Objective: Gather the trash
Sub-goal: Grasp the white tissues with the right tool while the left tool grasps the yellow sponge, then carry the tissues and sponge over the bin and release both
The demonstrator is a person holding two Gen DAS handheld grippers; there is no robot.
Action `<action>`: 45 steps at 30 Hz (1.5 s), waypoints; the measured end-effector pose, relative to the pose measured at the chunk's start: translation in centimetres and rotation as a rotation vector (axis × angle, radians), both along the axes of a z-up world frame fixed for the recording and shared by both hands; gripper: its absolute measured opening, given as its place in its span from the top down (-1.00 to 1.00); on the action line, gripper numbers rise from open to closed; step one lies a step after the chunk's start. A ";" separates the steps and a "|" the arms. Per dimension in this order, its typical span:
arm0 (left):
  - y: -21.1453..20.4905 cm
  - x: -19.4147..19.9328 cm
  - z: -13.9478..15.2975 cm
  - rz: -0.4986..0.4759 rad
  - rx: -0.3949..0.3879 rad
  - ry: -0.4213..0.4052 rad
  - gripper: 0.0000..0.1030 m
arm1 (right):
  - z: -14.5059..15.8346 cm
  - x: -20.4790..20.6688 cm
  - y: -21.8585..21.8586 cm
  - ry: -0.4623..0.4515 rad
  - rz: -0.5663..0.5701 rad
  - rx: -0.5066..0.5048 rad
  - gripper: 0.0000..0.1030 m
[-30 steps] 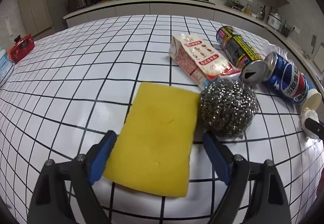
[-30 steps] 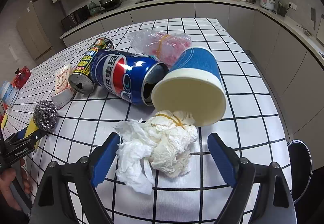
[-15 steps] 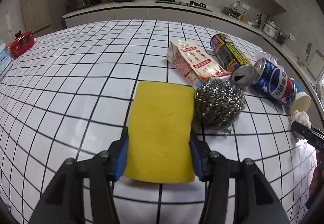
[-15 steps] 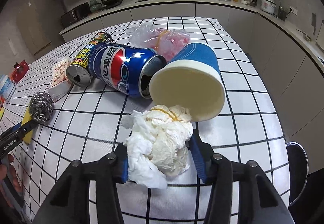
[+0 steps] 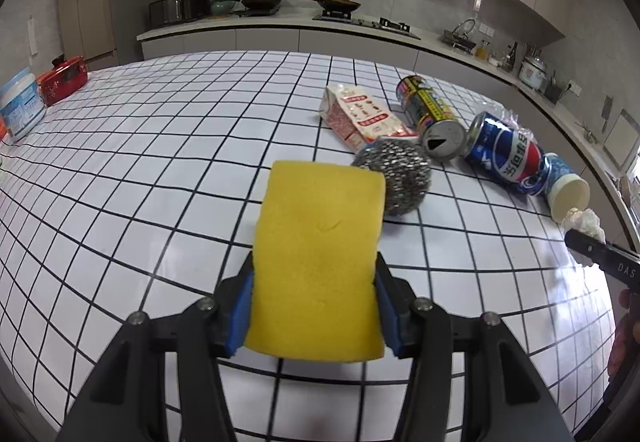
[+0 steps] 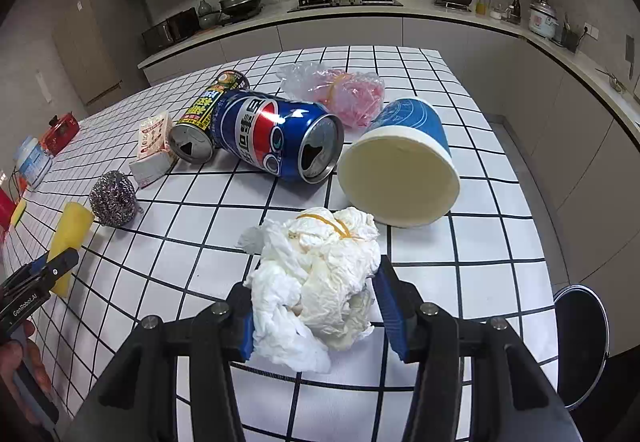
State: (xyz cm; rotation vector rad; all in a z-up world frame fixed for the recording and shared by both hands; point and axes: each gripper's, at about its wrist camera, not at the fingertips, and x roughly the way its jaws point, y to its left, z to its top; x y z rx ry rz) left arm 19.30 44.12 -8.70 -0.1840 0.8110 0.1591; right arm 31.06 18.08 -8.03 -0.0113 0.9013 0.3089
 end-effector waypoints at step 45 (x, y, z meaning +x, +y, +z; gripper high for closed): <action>-26.8 0.1 4.3 -0.212 0.002 -0.087 -0.04 | 4.2 -3.8 -25.7 -0.082 -0.159 0.068 -0.01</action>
